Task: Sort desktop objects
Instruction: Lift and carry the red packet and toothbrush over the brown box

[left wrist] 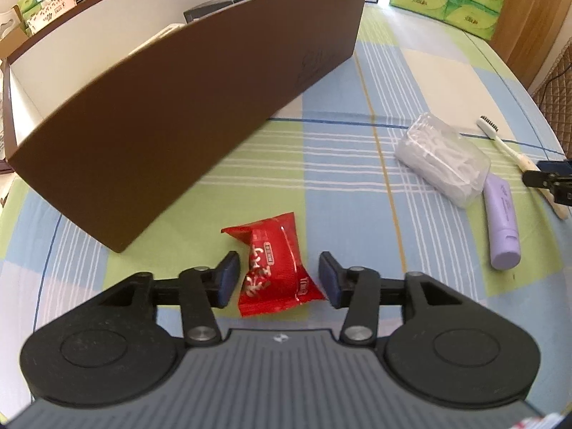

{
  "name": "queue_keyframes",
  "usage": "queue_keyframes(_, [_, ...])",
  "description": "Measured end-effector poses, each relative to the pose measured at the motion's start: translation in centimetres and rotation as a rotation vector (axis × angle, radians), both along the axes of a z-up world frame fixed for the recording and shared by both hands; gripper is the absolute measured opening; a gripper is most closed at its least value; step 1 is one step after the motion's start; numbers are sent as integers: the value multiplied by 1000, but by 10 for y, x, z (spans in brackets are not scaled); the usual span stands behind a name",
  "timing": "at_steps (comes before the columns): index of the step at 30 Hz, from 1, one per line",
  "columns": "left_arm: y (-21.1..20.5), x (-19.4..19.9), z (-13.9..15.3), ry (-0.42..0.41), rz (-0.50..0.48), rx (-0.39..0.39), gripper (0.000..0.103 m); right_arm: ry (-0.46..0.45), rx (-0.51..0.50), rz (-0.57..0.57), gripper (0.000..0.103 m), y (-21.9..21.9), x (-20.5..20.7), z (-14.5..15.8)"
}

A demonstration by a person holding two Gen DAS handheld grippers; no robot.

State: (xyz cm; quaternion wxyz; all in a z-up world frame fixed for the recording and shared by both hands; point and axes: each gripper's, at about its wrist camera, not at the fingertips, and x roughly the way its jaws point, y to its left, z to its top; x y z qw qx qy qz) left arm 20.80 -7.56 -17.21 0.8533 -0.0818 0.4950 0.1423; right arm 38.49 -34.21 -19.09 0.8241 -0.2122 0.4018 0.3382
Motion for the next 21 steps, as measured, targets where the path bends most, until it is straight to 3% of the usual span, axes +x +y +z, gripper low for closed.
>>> queue_keyframes(7, [-2, 8, 0, 3, -11, 74, 47, 33, 43, -60, 34, -3, 1, -2])
queue_keyframes(10, [0, 9, -4, 16, -24, 53, 42, 35, 36, -55, 32, -5, -4, -1])
queue_keyframes(13, [-1, 6, -5, 6, -40, 20, 31, 42, 24, -42, 24, -5, -13, 2])
queue_keyframes(15, [-2, 4, -5, 1, -37, 7, 30, 40, 11, -31, 18, -4, -21, 3])
queue_keyframes(21, [-11, -2, -3, 7, -72, -9, 27, 59, -18, -41, 17, -4, -43, 4])
